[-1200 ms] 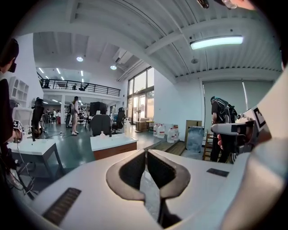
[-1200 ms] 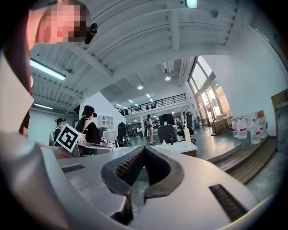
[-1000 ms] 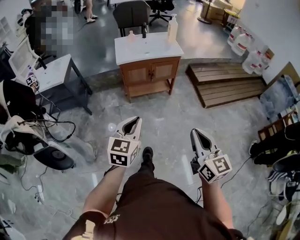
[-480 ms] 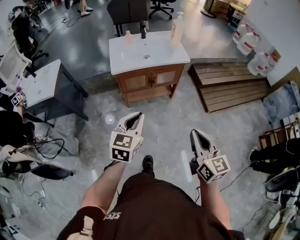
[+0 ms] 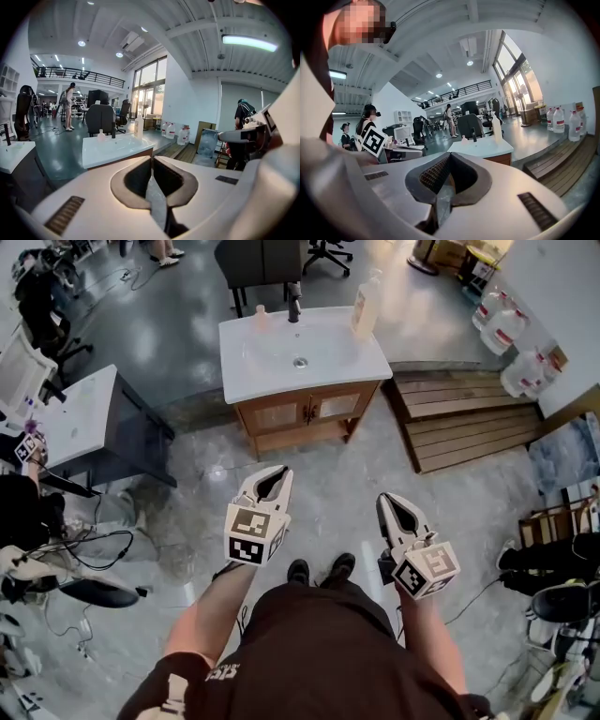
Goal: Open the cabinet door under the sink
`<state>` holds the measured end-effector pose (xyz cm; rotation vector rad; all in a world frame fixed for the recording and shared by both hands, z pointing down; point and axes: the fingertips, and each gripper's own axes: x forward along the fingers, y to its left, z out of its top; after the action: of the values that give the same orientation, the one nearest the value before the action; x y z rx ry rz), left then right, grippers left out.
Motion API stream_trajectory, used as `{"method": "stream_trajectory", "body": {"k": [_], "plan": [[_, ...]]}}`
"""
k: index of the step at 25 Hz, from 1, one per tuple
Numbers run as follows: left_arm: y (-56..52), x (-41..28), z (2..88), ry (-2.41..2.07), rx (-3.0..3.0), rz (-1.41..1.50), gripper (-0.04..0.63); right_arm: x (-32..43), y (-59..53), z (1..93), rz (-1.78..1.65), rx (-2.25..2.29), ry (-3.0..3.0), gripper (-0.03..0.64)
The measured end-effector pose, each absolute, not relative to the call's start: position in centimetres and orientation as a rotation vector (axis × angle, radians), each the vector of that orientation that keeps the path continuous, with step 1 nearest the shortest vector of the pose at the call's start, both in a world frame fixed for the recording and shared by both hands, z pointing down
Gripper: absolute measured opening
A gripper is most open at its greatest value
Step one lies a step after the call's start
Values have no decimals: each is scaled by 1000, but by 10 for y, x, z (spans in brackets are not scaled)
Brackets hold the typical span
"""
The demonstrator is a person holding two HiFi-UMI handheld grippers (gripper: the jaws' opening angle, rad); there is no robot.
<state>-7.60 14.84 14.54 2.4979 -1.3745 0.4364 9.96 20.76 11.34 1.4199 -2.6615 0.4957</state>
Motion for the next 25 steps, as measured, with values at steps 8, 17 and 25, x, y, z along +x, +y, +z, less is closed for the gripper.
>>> {"method": "stream_trajectory", "body": {"k": [8, 17, 25], "plan": [[113, -71, 154, -1421, 2469, 460, 29, 83, 144, 105, 496, 1378, -2737, 12], [26, -48, 164, -1583, 2340, 485, 29, 119, 32, 128, 543, 1217, -2815, 12], [-66, 2, 178, -1714, 2185, 510, 28, 179, -75, 153, 587, 1053, -2803, 13]]}}
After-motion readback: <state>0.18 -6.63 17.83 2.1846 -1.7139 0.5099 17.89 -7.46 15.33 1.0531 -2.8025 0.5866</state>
